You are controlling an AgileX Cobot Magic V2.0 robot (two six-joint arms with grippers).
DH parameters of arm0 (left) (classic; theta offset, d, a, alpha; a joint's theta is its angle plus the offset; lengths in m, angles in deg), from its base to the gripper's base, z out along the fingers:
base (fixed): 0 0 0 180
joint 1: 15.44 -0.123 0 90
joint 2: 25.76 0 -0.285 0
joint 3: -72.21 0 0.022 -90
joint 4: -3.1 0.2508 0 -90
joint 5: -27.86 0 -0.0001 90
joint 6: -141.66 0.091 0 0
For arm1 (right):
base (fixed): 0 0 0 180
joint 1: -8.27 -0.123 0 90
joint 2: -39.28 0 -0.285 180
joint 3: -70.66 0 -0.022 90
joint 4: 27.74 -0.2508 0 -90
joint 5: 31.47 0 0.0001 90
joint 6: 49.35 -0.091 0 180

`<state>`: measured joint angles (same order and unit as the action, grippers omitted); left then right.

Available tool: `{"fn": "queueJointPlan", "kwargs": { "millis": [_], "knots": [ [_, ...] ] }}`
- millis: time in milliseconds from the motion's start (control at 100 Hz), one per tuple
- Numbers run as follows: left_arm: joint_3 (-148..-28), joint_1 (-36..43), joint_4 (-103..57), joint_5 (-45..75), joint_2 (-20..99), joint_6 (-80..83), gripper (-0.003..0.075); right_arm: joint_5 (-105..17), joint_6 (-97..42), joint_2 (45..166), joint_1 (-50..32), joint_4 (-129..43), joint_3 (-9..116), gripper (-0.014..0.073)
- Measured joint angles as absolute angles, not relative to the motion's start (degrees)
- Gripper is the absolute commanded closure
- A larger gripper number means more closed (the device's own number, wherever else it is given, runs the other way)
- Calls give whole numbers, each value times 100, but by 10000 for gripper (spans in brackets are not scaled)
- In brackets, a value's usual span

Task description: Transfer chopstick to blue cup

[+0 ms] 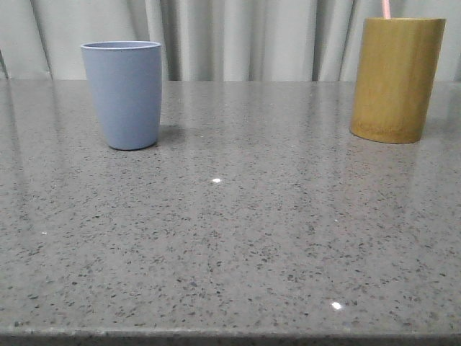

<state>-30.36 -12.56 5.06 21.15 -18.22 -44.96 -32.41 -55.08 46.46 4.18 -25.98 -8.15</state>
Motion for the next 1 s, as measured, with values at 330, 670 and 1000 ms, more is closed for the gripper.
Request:
{"fn": "queueJointPlan", "kwargs": {
  "millis": [330,670,1000],
  "knots": [
    [-3036,-1256,506,2133,-1822,-4496,739,-3241,-5508,4646,418,-2598,-815,664],
    [-3036,-1256,506,2142,-1822,-4496,739,-3241,-5508,4646,418,-2598,-815,664],
    [-3036,-1256,506,2299,-1822,-4496,739,-3241,-5508,4646,418,-2598,-815,664]
  ]
}}
